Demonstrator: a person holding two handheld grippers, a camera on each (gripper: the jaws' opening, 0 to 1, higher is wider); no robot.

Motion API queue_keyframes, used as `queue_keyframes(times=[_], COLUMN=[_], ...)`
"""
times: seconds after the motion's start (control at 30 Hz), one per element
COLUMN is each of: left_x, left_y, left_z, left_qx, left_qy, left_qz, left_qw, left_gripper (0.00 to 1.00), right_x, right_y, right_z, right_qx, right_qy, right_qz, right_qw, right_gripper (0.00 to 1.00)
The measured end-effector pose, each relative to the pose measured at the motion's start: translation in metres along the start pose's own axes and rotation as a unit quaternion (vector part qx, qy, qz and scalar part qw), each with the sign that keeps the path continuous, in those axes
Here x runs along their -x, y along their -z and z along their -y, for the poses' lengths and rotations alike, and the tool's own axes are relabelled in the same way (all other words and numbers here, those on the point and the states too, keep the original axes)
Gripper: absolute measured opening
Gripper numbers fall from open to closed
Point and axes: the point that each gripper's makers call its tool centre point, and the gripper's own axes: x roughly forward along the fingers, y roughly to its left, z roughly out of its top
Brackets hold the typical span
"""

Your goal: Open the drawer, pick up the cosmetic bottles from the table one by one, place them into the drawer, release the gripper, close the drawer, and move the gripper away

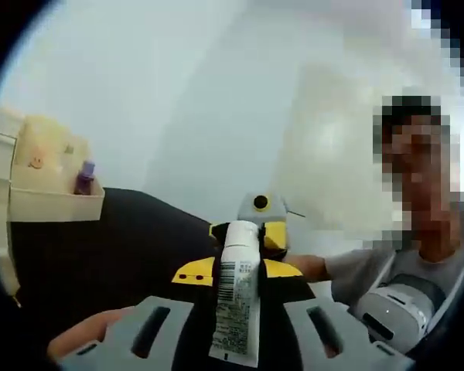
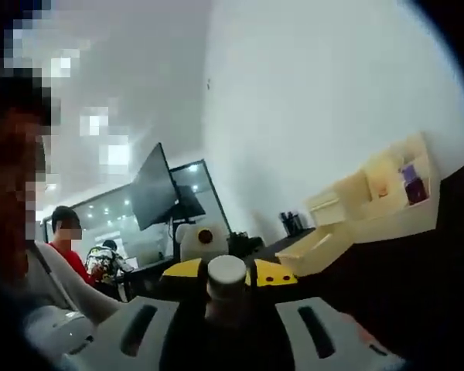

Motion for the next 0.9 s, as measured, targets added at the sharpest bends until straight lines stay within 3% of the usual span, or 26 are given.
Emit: queue_keyframes(times=[0.2,0.5,0.67,0.73,0.8,0.9], left_x=[-0.003,-0.007,-0.011,-0.014,-0.016,-0.017], left_y=[0.002,0.006,0.009,0.011,0.007,-0.001], left_z=[0.0,-0.002,-0.01,-0.011,-0.017,-0.027], left_qx=[0.013,-0.002,-0.053,-0.081,-0.115,-0.182], left_qy=[0.007,-0.007,-0.049,-0.066,-0.106,-0.175], left_qz=[-0.003,-0.016,-0.025,-0.035,-0.031,-0.027], left_qw=[0.9999,0.9999,0.9971,0.9939,0.9871,0.9672], left_gripper=[0.17,0.17,0.2,0.25,0.3,0.33], right_x=[-0.002,-0.003,-0.002,-0.001,0.001,0.005], right_y=[0.005,0.006,0.003,-0.001,-0.007,-0.014], right_z=[-0.003,0.003,0.01,0.011,0.018,0.026], right_qx=[0.0,-0.008,-0.005,0.001,0.012,0.007], right_qy=[-0.005,0.019,0.047,0.06,0.089,0.117], right_qz=[-0.01,-0.021,-0.027,-0.021,-0.01,0.01], right_qw=[0.9999,0.9996,0.9985,0.998,0.9959,0.993], right_gripper=[0.2,0.16,0.16,0.16,0.16,0.16])
